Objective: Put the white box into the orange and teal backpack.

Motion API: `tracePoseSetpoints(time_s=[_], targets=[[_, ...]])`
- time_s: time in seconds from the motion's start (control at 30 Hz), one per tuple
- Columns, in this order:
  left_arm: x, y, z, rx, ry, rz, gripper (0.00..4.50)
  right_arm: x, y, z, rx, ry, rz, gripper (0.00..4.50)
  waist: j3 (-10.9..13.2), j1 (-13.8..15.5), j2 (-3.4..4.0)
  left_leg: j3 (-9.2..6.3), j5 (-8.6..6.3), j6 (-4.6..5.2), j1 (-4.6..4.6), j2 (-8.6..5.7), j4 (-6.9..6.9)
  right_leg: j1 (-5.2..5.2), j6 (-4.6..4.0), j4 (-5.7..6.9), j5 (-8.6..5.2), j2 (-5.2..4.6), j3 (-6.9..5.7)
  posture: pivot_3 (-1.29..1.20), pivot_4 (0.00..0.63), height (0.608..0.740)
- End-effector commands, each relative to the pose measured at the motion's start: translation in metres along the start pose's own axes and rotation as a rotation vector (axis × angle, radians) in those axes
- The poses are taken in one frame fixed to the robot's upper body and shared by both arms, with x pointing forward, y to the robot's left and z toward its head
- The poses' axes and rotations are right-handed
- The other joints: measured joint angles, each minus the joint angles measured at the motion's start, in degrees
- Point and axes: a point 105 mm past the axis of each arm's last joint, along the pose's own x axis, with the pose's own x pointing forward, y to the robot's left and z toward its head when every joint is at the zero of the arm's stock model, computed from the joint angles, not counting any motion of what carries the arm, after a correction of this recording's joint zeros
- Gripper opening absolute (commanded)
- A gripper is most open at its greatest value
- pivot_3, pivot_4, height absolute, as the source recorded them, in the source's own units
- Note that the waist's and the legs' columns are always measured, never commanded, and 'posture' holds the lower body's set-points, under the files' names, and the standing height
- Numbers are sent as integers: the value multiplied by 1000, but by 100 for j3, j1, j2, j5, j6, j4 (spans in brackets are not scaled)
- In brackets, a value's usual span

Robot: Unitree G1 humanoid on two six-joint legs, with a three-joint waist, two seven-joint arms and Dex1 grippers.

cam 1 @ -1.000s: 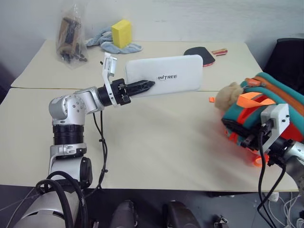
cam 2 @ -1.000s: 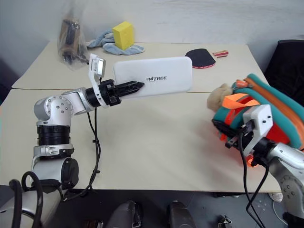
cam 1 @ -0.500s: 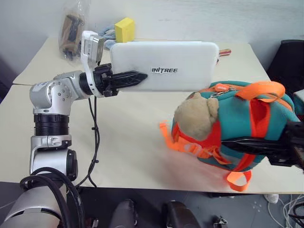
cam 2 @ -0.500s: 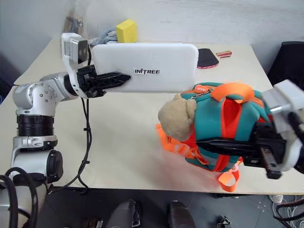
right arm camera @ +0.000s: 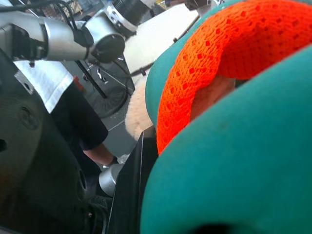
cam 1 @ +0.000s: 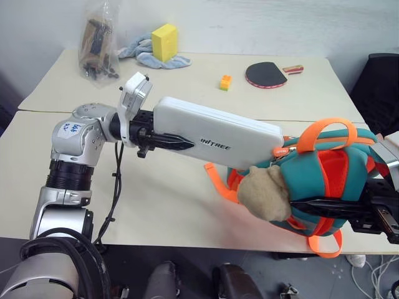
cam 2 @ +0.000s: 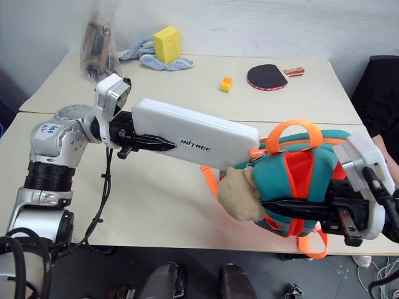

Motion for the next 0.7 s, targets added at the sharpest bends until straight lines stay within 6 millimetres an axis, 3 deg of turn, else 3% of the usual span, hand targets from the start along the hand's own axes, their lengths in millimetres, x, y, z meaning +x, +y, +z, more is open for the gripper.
tracePoseSetpoints(time_s=[0.03,0.2,0.33,0.53,0.7], targets=[[6,16,11,104,61,31,1330,-3,1,6,-37,-30,3,45,0,20,0,0,-1,2,0,-1,1,0,2,-1,1,-1,0,0,150,740],[10,29,37,180,29,23,1330,-2,8,19,-59,-92,47,45,1,28,-2,2,-3,6,-5,-1,2,-6,3,-2,2,-1,1,0,150,740],[8,36,46,221,35,35,1330,-5,12,40,-55,-197,74,45,2,3,-3,2,-3,6,-8,0,-2,-12,3,0,1,-1,1,0,150,740],[7,39,38,265,98,16,1330,-9,17,56,-50,-265,96,45,4,-24,-5,3,-3,6,-14,1,-2,-21,3,3,1,-2,1,0,150,740],[19,34,31,247,78,-54,1330,-9,16,58,-55,-260,90,45,4,-23,-5,3,-3,6,-22,1,-1,-29,3,6,1,-3,1,0,150,740]])
